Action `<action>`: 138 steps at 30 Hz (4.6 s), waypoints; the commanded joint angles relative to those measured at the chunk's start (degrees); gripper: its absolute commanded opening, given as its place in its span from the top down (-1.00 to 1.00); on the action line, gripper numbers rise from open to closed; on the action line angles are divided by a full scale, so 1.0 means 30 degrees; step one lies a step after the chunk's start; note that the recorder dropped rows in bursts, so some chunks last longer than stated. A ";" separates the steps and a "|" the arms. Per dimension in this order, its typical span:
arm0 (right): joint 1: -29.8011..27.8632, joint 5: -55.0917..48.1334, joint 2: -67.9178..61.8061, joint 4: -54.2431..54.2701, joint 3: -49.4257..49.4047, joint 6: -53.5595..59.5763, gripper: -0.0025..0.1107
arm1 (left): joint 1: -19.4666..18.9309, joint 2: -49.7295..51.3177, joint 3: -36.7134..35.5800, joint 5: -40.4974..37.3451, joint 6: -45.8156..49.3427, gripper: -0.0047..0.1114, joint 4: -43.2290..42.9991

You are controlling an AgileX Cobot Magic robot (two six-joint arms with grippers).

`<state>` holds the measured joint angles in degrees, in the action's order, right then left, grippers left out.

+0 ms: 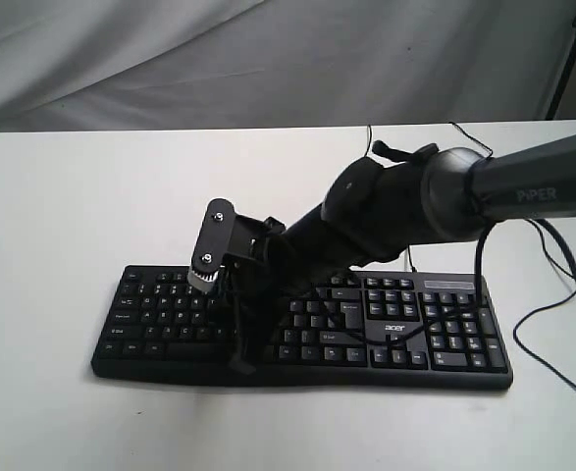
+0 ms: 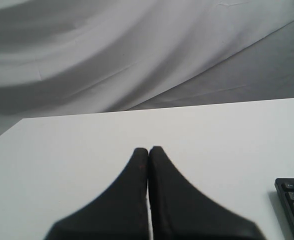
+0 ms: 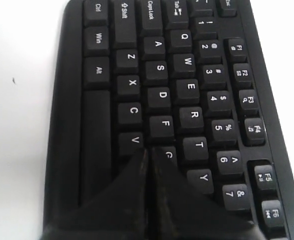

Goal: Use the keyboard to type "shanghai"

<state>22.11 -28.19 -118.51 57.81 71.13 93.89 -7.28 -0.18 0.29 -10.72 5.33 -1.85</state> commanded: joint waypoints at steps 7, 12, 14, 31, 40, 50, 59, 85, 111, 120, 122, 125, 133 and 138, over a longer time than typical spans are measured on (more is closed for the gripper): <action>0.0150 -0.0249 -0.0597 -0.1098 0.1644 -0.1553 0.96 | 0.0073 0.0060 -0.0098 0.0064 -0.0052 0.91 0.0010; 0.0190 -0.0681 -0.1506 -0.3287 0.2559 -0.3525 0.96 | 0.0073 0.0060 -0.0098 0.0064 -0.0052 0.91 0.0010; 0.0190 -0.0647 -0.1506 -0.3287 0.2559 -0.3397 0.96 | 0.0073 0.0060 -0.0098 0.0064 -0.0052 0.91 0.0010; 0.0190 -0.0959 -0.1470 -0.1592 0.2559 -0.1742 0.96 | 0.0073 0.0060 -0.0098 0.0064 -0.0052 0.91 0.0010; 0.0190 -0.0959 -0.1731 -0.1959 0.2559 -0.1742 0.96 | 0.0073 0.0060 -0.0098 0.0064 -0.0052 0.91 0.0010; 0.0190 -0.0959 -0.1731 -0.2099 0.2559 -0.1742 0.96 | 0.0073 0.0060 -0.0098 0.0064 -0.0052 0.91 0.0010; 0.0190 -0.0959 -0.1731 -0.2140 0.2559 -0.1742 0.96 | 0.0073 0.0060 -0.0098 0.0064 -0.0052 0.91 0.0010; 0.0068 -0.1344 -0.0821 -0.2591 0.2559 -0.1956 0.96 | 0.0073 0.0060 -0.0098 0.0064 -0.0052 0.91 0.0010; -0.0721 -0.2481 -0.0815 -0.4199 0.2559 -0.3063 0.96 | 0.0073 0.0060 -0.0098 0.0064 -0.0052 0.91 0.0010; -0.0721 -0.2441 -0.0815 -0.3863 0.2559 -0.3193 0.96 | 0.0073 0.0060 -0.0098 0.0064 -0.0052 0.91 0.0010; -0.0721 -0.2441 -0.0815 -0.3809 0.2559 -0.3193 0.96 | 0.0073 0.0060 -0.0098 0.0064 -0.0052 0.91 0.0010; -0.0721 -0.2441 -0.0907 -0.3814 0.2559 -0.3154 0.96 | 0.0073 0.0060 -0.0098 0.0064 -0.0052 0.91 0.0010; -0.0721 -0.2476 -0.1279 -0.3688 0.2559 -0.2856 0.96 | 0.0073 0.0060 -0.0098 0.0064 -0.0052 0.91 0.0010; -0.0721 -0.2479 -0.1279 -0.3688 0.2559 -0.2820 0.96 | 0.0073 0.0060 -0.0098 0.0064 -0.0052 0.91 0.0010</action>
<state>20.35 -35.20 -122.46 46.20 78.88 85.00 -7.28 -0.18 0.29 -10.72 5.33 -1.85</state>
